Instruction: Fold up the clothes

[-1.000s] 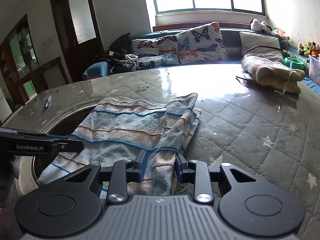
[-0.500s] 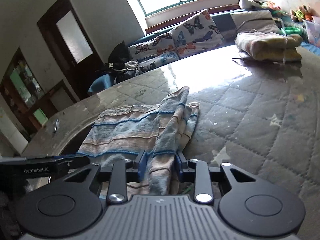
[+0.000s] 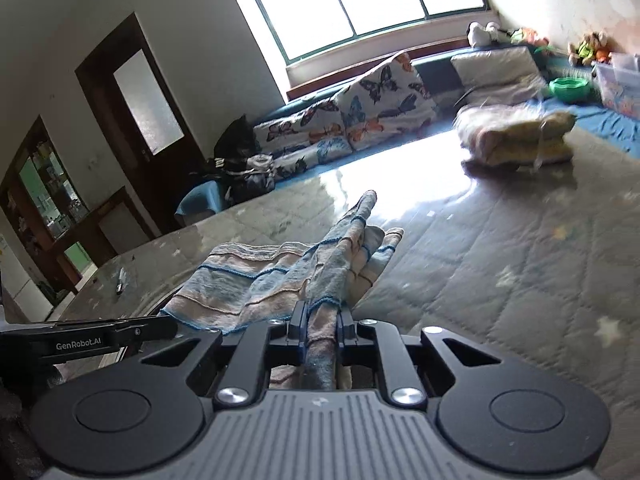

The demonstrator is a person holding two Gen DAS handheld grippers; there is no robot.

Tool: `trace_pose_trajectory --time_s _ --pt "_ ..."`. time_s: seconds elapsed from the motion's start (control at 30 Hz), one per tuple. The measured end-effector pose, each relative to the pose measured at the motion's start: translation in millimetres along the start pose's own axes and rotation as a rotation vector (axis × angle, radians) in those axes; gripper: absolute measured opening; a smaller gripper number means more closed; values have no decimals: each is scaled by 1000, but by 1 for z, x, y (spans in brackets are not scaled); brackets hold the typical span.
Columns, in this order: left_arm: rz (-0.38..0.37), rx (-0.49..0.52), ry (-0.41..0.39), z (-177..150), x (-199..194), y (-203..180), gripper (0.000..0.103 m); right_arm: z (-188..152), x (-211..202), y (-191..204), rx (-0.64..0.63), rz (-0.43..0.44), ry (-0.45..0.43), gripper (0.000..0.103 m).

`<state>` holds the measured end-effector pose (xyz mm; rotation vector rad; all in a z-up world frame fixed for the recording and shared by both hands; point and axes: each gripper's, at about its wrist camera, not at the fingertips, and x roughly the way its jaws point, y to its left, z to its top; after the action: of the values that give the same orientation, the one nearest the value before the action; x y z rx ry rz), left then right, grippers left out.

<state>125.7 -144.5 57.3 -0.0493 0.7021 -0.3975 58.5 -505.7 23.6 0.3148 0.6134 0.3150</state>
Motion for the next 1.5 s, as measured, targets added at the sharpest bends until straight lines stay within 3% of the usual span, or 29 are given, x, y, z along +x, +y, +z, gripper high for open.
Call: trace_pose_trajectory --time_s 0.4,0.7,1.17,1.5 --pt "-64 83 -12 27 25 -73 8 38 -45 -42 -47 -112 -43 12" --pt "-93 110 9 38 56 -115 8 56 -50 -78 -54 -184 -30 12" --pt "-85 108 97 21 90 -122 8 32 -29 -116 12 -208 45 12" --pt "-100 106 125 12 88 -118 8 28 -26 -123 25 -214 68 13"
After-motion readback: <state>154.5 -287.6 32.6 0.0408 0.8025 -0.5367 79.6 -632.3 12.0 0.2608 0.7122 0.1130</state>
